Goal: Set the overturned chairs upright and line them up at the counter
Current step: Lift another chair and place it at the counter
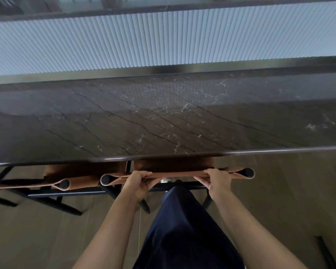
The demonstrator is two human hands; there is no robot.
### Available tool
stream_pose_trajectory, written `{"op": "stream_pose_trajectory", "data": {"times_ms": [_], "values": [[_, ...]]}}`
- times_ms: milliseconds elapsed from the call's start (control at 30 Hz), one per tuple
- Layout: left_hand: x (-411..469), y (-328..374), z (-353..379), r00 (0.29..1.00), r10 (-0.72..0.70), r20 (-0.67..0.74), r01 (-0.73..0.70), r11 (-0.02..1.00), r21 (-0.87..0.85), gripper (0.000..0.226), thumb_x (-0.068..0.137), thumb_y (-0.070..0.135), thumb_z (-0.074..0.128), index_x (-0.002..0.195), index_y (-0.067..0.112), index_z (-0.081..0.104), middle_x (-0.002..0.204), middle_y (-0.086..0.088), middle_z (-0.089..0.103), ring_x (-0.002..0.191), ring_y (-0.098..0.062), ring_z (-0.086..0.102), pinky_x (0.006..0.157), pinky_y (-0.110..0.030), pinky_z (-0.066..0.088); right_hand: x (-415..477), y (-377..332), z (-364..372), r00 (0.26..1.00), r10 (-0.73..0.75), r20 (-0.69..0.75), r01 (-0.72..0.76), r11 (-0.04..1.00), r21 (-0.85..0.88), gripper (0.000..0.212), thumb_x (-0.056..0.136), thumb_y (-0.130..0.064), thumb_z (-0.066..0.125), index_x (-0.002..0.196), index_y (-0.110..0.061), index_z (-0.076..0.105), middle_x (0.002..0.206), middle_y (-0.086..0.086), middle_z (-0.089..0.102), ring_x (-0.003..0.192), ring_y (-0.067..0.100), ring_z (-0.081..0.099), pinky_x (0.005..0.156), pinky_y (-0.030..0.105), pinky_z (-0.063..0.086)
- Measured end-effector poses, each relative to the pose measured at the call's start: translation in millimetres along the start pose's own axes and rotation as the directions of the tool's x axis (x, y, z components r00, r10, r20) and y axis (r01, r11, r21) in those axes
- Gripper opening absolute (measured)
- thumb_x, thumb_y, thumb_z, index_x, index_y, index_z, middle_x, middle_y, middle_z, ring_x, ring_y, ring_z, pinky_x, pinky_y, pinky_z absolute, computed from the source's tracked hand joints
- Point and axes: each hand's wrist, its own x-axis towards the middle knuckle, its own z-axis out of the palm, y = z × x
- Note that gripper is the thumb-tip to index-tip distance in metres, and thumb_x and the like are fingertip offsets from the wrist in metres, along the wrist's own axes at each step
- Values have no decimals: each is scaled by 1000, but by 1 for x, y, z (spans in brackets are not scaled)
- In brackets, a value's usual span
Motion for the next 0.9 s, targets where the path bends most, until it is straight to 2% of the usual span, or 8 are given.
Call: {"op": "stream_pose_trajectory", "data": {"times_ms": [67,200,300,433,600,700,800,900], "values": [[1,-2,-3,1000,-20,-8,20,1000,2,14,90,-12,44,99,-6,54,109,-33,60,106,-50,60,51,-35,59,0,3,-2,1000,11,-4,-11,1000,-10,25,88,17,53,108,3,53,105,27,60,77,34,65,49,41,59],[4,-4,-5,998,-41,-49,41,999,-3,12,92,-11,44,99,-8,53,97,-32,62,79,-48,65,49,-37,58,1,8,-4,1000,14,-19,-15,1000,-25,40,88,17,54,126,7,50,112,28,60,77,33,64,43,37,57],[3,-3,-6,997,-54,-56,53,998,-19,15,91,-11,45,103,-7,52,99,-34,62,85,-52,66,50,-39,59,1,7,-6,999,16,-44,-18,999,-31,34,87,16,56,118,3,52,98,24,63,64,32,68,43,36,57],[4,-4,-8,997,-63,-54,63,998,-6,24,91,-11,46,114,-8,50,101,-35,63,76,-51,68,48,-37,57,2,9,-7,999,7,-44,-11,996,-85,22,87,14,57,100,-3,53,91,20,64,50,26,69,48,37,58],[2,-6,-9,998,-49,-46,49,999,5,28,91,-10,45,119,-7,49,103,-33,64,77,-48,69,48,-35,57,1,10,-9,999,-6,-35,2,992,-127,19,88,12,58,92,-6,52,94,19,64,66,29,69,58,39,60],[1,-6,-10,998,-45,-45,46,999,13,26,92,-9,46,117,-7,50,101,-33,66,77,-48,69,47,-34,57,-2,9,-11,1000,4,-18,-7,986,-167,17,89,10,59,91,-6,52,90,19,65,69,28,69,55,39,61],[-1,-6,-11,997,-53,-51,54,998,19,18,92,-8,46,109,-4,52,87,-33,69,77,-47,70,48,-34,58,-3,8,-15,1000,8,10,-6,976,-215,14,92,8,58,96,-5,53,90,21,68,74,29,72,55,38,61],[-3,-10,-12,997,-53,-49,53,999,-5,19,91,-8,47,109,-3,52,91,-33,68,78,-48,69,49,-36,58,-2,8,-19,999,35,40,-23,961,-275,15,93,4,59,106,-3,55,94,22,70,77,30,74,55,37,61]]}}
